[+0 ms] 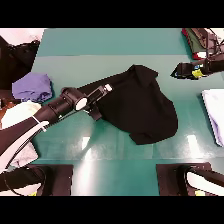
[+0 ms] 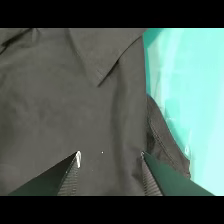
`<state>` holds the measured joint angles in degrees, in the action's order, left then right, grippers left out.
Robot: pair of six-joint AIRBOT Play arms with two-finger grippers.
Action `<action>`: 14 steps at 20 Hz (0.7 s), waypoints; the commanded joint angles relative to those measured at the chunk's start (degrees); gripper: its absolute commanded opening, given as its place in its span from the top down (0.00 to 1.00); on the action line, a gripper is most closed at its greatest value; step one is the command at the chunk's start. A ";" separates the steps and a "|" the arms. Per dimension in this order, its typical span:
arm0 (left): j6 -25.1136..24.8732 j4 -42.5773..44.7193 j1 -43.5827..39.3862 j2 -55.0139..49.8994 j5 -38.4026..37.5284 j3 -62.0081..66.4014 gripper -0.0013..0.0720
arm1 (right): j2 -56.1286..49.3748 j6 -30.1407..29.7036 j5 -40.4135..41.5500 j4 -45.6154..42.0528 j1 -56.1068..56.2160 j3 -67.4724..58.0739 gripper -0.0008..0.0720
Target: Fold the shirts.
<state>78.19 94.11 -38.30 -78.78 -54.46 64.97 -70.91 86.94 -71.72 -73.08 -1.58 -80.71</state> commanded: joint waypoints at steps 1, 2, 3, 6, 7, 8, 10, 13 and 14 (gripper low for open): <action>3.54 5.33 0.61 0.66 -8.85 5.88 0.95 | 0.04 -0.02 -4.76 -0.02 -0.83 0.04 0.39; 5.75 6.25 1.51 1.90 -10.60 6.29 0.95 | 0.04 -0.28 -7.37 -0.07 -1.62 0.04 0.39; 7.91 6.12 2.84 3.21 -11.85 6.27 0.95 | 0.04 -1.27 -10.10 -0.07 -2.78 0.07 0.39; 13.31 5.05 7.28 6.69 -15.74 6.25 0.95 | 0.90 -2.43 -16.09 -0.07 -7.39 1.88 0.39; 13.92 4.81 8.52 7.52 -16.26 5.99 0.95 | 2.27 -2.47 -15.65 -0.09 -9.07 4.59 0.39; 14.38 4.72 9.90 8.41 -16.33 5.25 0.95 | 4.00 -2.60 -14.82 -0.11 -10.91 8.31 0.39; 14.95 4.63 12.90 9.40 -17.07 4.04 0.95 | 7.89 -3.67 -12.63 -0.09 -14.93 17.22 0.39; 16.28 0.92 17.57 9.64 -16.90 3.52 0.95 | 11.65 -4.61 -10.73 0.07 -20.41 30.38 0.39; 16.48 -1.73 18.86 9.62 -16.35 3.52 0.95 | 12.11 -5.79 -9.60 0.11 -21.84 34.38 0.39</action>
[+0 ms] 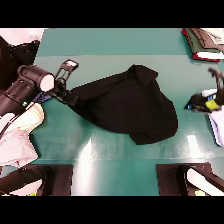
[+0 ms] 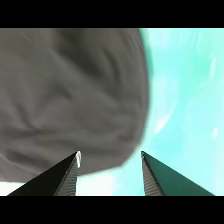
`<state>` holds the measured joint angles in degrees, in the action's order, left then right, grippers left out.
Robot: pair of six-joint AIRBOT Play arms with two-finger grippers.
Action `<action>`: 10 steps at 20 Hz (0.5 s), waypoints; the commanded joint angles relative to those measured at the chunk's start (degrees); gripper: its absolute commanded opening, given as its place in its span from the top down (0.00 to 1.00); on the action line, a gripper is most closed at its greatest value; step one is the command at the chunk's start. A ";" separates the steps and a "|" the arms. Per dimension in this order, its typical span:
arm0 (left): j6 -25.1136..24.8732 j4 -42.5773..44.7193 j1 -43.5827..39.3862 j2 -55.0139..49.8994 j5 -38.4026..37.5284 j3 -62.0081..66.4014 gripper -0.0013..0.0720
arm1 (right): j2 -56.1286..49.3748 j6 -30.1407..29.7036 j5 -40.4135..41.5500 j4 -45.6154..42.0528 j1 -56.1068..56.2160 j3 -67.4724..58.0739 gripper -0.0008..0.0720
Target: Fold the shirts.
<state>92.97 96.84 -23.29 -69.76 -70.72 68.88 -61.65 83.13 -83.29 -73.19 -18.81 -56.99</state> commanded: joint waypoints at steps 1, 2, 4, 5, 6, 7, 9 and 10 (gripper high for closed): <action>1.53 -6.78 4.63 0.61 0.35 -0.39 0.95 | 2.80 -2.99 3.52 0.26 -5.60 13.86 0.39; 1.53 -7.76 4.63 0.59 0.68 -0.39 0.95 | 2.16 -3.91 4.90 0.92 -6.34 16.61 0.39; 1.53 -8.83 4.63 0.59 0.66 -0.39 0.95 | -0.35 -6.78 6.54 6.40 -7.39 20.33 0.39; 1.53 -9.05 4.63 0.59 0.66 -0.39 0.95 | -1.90 -7.67 7.69 8.55 -7.69 21.29 0.39; 1.53 -9.46 4.63 0.59 0.57 -0.39 0.95 | -3.43 -7.91 8.90 10.14 -7.61 21.81 0.39; 1.53 -9.46 4.63 0.59 0.63 -0.39 0.95 | -4.74 -8.33 10.03 10.97 -7.61 21.84 0.39; 1.53 -10.12 4.63 0.59 0.57 -0.39 0.95 | -6.25 -8.50 12.13 12.72 -7.61 21.70 0.39; 1.55 -10.14 4.63 0.59 0.68 -0.39 0.95 | -6.67 -8.63 12.87 13.75 -7.61 21.73 0.40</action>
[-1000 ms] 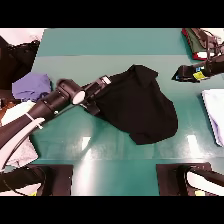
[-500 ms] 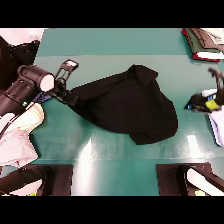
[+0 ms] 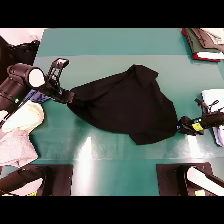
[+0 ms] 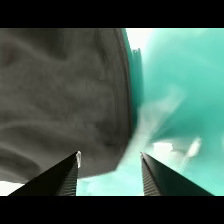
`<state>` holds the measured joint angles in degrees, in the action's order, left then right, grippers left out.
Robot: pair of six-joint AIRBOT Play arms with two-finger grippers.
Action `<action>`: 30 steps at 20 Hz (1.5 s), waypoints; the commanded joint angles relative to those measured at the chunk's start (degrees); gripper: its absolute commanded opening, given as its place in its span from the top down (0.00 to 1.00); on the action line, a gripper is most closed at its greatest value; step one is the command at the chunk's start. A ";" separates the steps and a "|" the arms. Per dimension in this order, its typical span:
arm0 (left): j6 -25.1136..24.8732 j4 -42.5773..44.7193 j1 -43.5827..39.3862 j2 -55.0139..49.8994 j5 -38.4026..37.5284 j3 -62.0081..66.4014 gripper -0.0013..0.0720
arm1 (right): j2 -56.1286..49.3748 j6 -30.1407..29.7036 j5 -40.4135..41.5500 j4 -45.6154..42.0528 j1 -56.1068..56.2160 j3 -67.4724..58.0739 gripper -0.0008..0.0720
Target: Fold the shirts.
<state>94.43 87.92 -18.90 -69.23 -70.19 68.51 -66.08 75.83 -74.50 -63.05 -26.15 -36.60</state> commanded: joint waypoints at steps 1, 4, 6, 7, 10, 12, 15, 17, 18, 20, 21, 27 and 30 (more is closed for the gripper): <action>0.09 -1.46 0.24 0.07 0.17 -0.02 0.95 | -2.36 -1.36 4.50 4.02 -0.15 1.33 0.40; 0.11 -1.51 0.24 0.09 0.44 -0.02 0.95 | -2.27 -2.51 5.51 4.59 -0.02 1.31 0.87; 0.09 -1.40 0.24 0.46 1.81 0.02 0.95 | -0.74 -3.13 5.79 7.02 -0.02 1.09 0.96; 0.09 -0.57 0.26 0.68 2.56 0.48 0.95 | 0.85 -3.34 6.03 9.57 -0.02 0.22 0.96; 0.15 3.04 0.26 0.68 2.05 6.91 0.95 | 6.97 -3.50 6.45 19.30 -0.02 -8.33 0.96; 0.83 5.55 0.26 0.68 2.01 14.56 0.95 | 10.54 -3.50 7.54 25.16 -0.02 -17.46 0.96; 1.62 9.38 0.26 0.70 1.60 30.12 0.95 | 14.12 -3.45 9.94 29.03 -0.02 -34.32 0.96; 1.60 11.34 0.26 1.16 0.50 41.86 0.95 | 15.13 -3.43 10.10 28.74 -0.39 -46.69 0.96; 1.60 12.20 0.24 1.51 0.15 47.41 0.95 | 15.21 -3.43 10.01 28.55 -0.98 -52.41 0.96; 1.53 12.39 0.24 3.69 1.09 56.30 0.95 | 15.17 -2.58 10.12 28.52 -2.64 -63.25 0.96; 1.55 12.37 0.24 6.60 3.93 57.05 0.95 | 15.17 -2.16 10.01 28.50 -4.00 -68.04 0.96; 1.62 9.97 0.24 21.81 12.70 55.52 0.95 | 15.17 1.44 9.42 28.44 -13.79 -82.86 0.96; 1.55 8.96 0.24 23.54 12.44 55.41 0.95 | 15.21 4.26 9.40 28.46 -18.21 -82.40 0.96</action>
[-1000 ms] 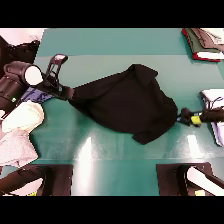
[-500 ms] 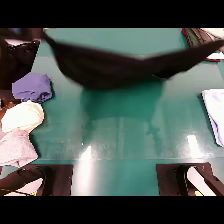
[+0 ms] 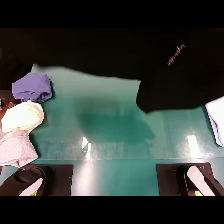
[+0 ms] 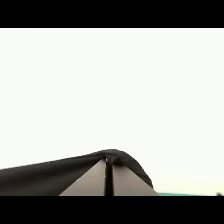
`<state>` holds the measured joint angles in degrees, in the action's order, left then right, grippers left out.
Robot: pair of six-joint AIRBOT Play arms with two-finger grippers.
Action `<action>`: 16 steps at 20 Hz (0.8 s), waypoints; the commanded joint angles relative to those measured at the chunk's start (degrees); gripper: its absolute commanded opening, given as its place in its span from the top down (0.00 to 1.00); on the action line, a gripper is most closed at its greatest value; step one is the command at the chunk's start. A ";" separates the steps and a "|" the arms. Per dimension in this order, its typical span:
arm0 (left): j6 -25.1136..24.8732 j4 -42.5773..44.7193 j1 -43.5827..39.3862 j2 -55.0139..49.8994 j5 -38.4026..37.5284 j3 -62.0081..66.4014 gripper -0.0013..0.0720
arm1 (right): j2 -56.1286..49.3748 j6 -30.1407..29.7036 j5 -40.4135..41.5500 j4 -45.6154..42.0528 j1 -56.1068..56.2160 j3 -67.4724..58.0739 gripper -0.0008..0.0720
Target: Fold the shirts.
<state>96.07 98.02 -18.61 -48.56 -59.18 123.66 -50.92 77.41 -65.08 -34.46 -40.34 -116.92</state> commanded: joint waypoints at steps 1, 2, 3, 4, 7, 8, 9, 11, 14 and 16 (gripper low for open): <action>-0.09 -0.85 -0.04 2.86 0.98 -0.72 0.95 | 0.04 3.30 -0.13 -0.11 -4.87 -0.85 0.96; -0.07 -0.59 -0.04 2.86 1.05 -2.84 0.95 | -0.04 3.69 -0.59 -0.11 -5.31 0.42 0.96; -0.07 -0.37 -0.04 2.84 1.09 -5.97 0.95 | -0.59 4.07 -1.55 -0.07 -5.35 1.75 0.96; -0.02 -0.39 -0.04 2.36 1.11 -9.51 0.95 | -1.88 5.68 -4.13 -0.04 -5.35 2.10 0.96; -0.04 0.50 -0.04 -2.19 -3.93 -19.30 0.95 | -8.81 9.64 -16.41 -0.37 -4.50 -0.96 0.96; -0.04 1.29 -0.04 -4.85 -6.29 -22.05 0.95 | -11.10 10.86 -19.23 -2.25 -2.82 -1.22 0.96; -0.02 1.40 -0.04 -7.67 -7.72 -24.37 0.95 | -13.35 11.91 -21.46 -6.49 0.28 -0.70 0.96; -0.04 1.31 -0.04 -13.75 -9.01 -28.24 0.95 | -17.18 13.33 -25.16 -17.68 8.24 3.23 0.96; -0.04 1.88 -0.04 -22.88 -8.33 -29.81 0.95 | -23.71 13.03 -26.12 -30.84 20.11 10.23 0.96; -0.02 2.16 -0.02 -27.93 -5.31 -29.81 0.95 | -27.45 12.50 -19.63 -36.65 25.86 14.58 0.96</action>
<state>96.05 99.63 -18.68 -69.36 -66.28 95.42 -73.08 89.60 -87.61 -59.20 -22.90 -107.59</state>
